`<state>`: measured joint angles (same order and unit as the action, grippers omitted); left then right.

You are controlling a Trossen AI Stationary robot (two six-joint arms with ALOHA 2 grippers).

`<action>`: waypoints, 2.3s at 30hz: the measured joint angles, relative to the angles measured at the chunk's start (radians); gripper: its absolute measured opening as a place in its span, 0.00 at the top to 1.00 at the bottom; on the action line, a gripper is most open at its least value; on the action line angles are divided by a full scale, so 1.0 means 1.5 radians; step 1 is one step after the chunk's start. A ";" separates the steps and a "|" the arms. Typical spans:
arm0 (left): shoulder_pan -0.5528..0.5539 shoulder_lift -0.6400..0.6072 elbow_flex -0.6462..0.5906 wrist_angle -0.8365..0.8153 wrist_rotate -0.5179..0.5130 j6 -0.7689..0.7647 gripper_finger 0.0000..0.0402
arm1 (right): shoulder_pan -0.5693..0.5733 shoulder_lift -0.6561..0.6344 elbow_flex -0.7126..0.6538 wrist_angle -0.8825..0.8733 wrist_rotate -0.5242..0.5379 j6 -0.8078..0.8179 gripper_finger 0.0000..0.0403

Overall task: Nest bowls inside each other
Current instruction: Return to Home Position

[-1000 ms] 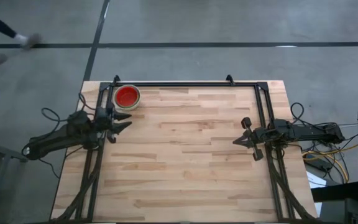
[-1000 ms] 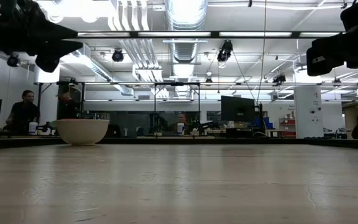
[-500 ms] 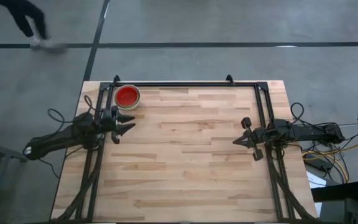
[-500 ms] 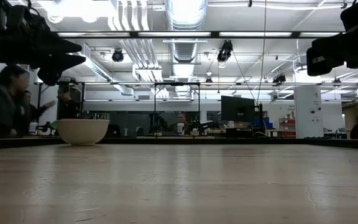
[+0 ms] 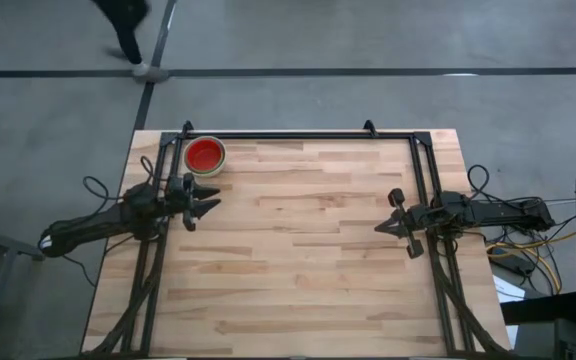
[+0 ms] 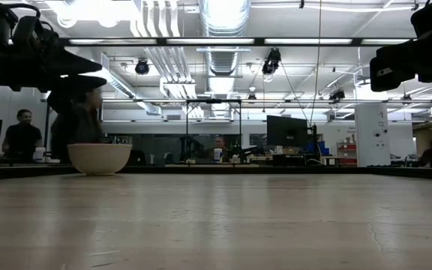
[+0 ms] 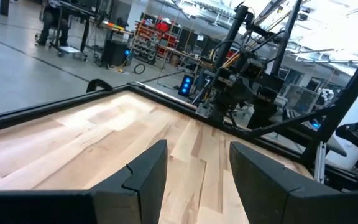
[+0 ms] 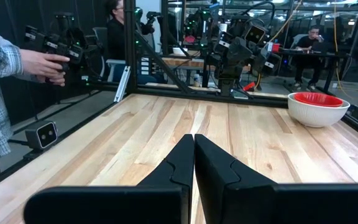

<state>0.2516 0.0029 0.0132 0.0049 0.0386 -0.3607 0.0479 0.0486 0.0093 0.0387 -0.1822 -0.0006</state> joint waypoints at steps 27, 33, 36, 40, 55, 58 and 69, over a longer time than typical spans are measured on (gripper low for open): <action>0.000 0.022 0.000 -0.008 -0.004 -0.009 0.55 | 0.000 0.000 0.000 0.000 0.000 0.000 0.98; 0.000 0.022 0.000 -0.008 -0.004 -0.009 0.55 | 0.000 0.000 0.000 0.000 0.000 0.000 0.98; 0.000 0.022 0.000 -0.008 -0.004 -0.009 0.55 | 0.000 0.000 0.000 0.000 0.000 0.000 0.98; 0.000 0.022 0.000 -0.008 -0.004 -0.009 0.55 | 0.000 0.000 0.000 0.000 0.000 0.000 0.98; 0.000 0.022 0.000 -0.008 -0.004 -0.009 0.55 | 0.000 0.000 0.000 0.000 0.000 0.000 0.98; 0.000 0.022 0.000 -0.008 -0.004 -0.009 0.55 | 0.000 0.000 0.000 0.000 0.000 0.000 0.98; 0.000 0.022 0.000 -0.008 -0.004 -0.009 0.55 | 0.000 0.000 0.000 0.000 0.000 0.000 0.98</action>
<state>0.2519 0.0360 0.0128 -0.0071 0.0326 -0.3744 0.0479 0.0486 0.0093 0.0387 -0.1822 -0.0002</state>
